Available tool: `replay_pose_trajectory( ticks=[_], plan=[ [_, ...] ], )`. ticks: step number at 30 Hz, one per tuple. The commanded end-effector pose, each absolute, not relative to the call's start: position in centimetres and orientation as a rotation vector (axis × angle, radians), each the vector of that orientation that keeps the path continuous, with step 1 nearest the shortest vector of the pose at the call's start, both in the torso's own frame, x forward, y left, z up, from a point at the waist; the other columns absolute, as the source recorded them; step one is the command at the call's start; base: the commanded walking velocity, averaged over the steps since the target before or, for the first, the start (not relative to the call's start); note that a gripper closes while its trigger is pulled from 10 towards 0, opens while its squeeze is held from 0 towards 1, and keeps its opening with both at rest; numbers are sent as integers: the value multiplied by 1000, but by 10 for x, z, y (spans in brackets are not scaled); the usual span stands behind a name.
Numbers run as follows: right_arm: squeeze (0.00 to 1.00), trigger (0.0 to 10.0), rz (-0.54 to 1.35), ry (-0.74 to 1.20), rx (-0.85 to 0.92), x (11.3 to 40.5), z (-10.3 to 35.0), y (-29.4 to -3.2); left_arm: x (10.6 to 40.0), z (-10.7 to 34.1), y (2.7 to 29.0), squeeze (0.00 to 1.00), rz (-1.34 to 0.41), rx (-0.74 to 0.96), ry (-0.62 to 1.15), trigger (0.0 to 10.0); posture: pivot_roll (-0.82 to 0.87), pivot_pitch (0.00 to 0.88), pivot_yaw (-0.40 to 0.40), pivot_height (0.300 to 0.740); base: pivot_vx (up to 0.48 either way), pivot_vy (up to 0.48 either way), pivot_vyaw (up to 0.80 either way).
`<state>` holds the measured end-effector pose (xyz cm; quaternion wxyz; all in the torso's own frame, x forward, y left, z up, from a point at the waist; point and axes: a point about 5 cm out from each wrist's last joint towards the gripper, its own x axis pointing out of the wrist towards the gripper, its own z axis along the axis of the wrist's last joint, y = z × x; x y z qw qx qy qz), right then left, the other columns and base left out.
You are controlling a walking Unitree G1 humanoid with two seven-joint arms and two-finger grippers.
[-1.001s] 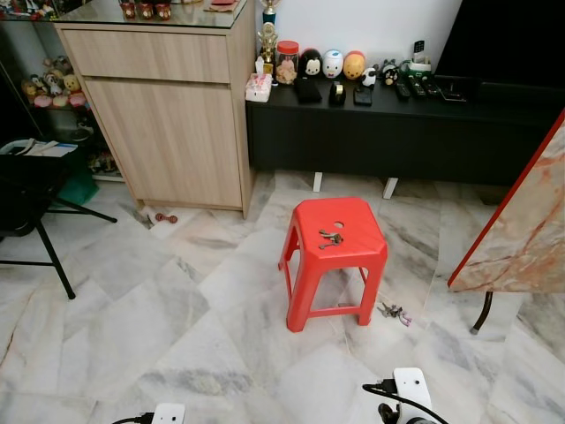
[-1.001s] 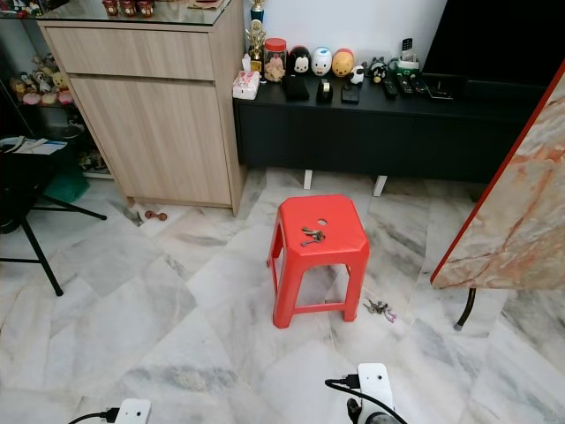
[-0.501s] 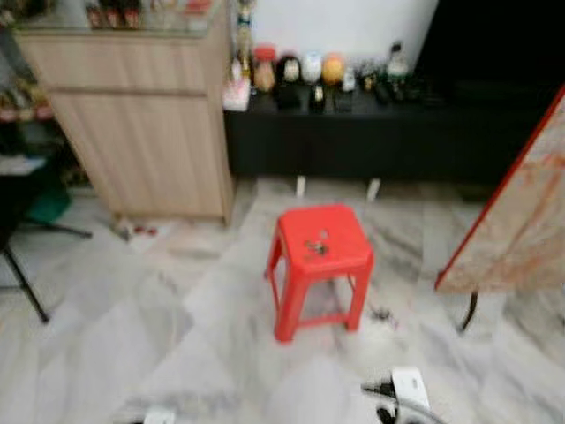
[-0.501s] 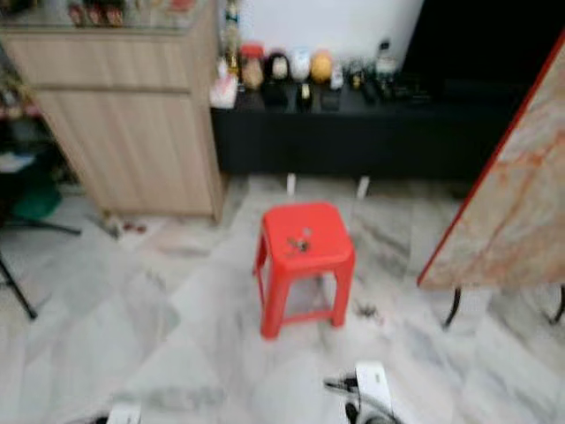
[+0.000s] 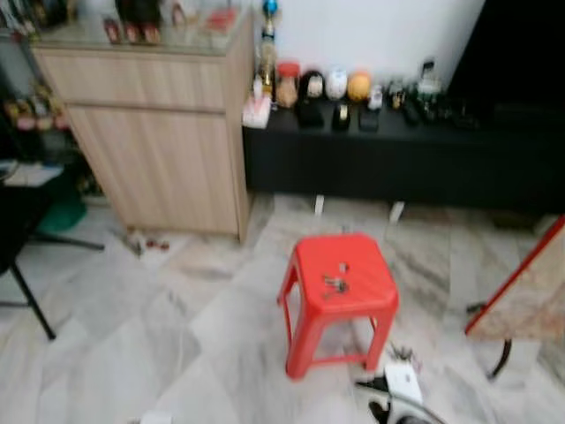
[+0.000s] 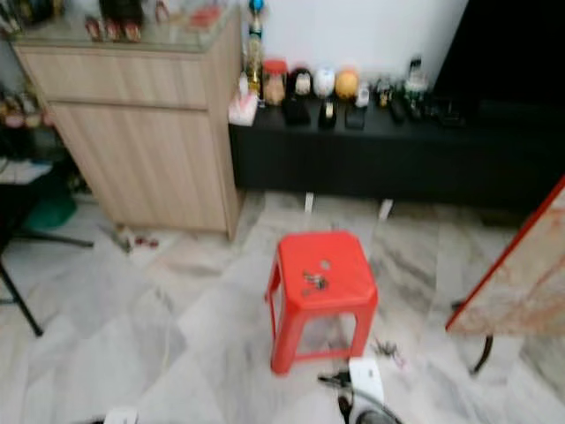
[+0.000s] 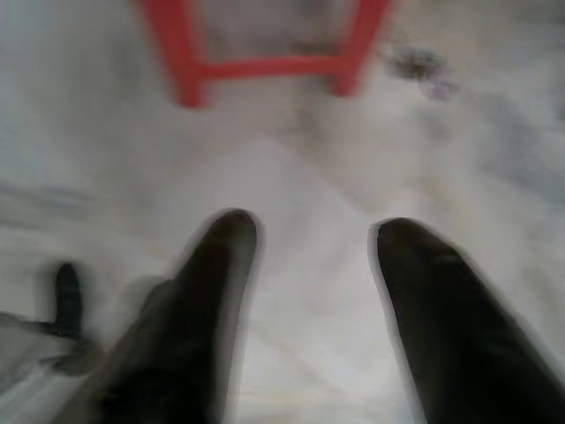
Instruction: Hang keys on a hook
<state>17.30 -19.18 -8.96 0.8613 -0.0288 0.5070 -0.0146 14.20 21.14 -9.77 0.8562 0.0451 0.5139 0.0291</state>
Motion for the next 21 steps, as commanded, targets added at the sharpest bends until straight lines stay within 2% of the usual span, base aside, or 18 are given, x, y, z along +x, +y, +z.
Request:
replay_pose_trajectory(
  ticks=[1,10,21],
  plan=[
    [0,10000,-30,1050,-54,178,-88,-189,133,-100,214,0,54,111,1107,10000,-13,0,-47,740,349,0,0],
    [0,10000,-36,1046,-49,179,-87,-189,134,-100,215,0,55,111,1103,10000,-12,0,-49,740,337,0,0],
    [0,10000,-44,1039,-38,180,-87,-190,135,-100,211,0,53,121,1095,10000,-14,0,-53,740,0,0,0]
  ],
)
